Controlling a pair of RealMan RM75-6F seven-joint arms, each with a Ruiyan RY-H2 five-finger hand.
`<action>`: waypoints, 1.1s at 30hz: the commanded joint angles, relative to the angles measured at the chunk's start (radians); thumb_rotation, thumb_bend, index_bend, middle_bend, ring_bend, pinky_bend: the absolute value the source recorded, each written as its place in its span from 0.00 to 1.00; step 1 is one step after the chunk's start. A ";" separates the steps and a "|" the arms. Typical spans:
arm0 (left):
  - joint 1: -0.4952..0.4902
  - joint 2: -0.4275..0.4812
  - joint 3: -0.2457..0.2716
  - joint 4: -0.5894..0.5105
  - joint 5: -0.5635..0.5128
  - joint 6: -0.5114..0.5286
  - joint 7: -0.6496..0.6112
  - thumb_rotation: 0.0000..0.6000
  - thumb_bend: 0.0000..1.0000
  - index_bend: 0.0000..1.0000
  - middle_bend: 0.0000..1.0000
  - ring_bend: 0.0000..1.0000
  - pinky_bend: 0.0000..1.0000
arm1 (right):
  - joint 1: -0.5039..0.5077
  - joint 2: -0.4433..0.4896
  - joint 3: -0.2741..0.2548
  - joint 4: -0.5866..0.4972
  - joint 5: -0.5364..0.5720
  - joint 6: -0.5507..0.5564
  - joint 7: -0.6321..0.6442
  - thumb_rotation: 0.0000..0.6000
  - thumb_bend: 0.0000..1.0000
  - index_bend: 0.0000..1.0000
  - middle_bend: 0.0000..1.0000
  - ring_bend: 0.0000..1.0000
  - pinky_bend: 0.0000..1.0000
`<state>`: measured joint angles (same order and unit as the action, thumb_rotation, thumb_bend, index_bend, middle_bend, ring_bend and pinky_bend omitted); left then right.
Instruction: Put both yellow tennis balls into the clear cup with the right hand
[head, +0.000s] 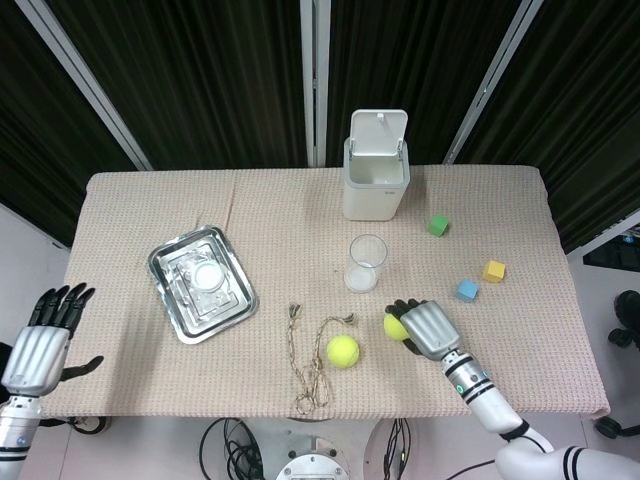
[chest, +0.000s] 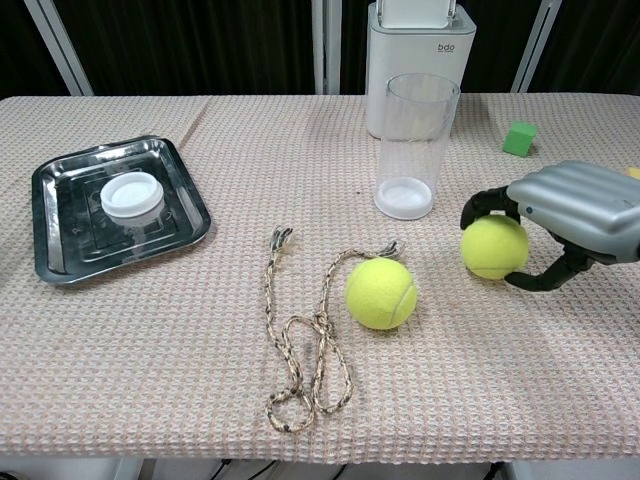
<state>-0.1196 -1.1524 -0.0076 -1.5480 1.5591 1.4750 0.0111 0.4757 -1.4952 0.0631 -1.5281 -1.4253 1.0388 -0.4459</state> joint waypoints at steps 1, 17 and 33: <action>0.002 0.004 0.000 0.000 0.002 0.003 -0.007 1.00 0.05 0.04 0.01 0.00 0.00 | -0.010 0.031 0.010 -0.021 -0.045 0.065 0.037 1.00 0.32 0.54 0.49 0.47 0.68; -0.004 0.005 0.002 -0.008 0.011 -0.001 0.012 1.00 0.05 0.04 0.01 0.00 0.00 | 0.140 0.114 0.266 -0.099 0.108 0.055 0.139 1.00 0.31 0.51 0.42 0.45 0.67; 0.000 -0.003 -0.013 0.021 0.010 0.027 0.028 1.00 0.05 0.04 0.01 0.00 0.00 | 0.228 0.096 0.248 -0.128 0.289 -0.043 0.011 1.00 0.17 0.10 0.15 0.11 0.42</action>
<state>-0.1209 -1.1541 -0.0194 -1.5293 1.5685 1.4994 0.0368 0.6956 -1.4147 0.3179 -1.6386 -1.1686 1.0245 -0.4312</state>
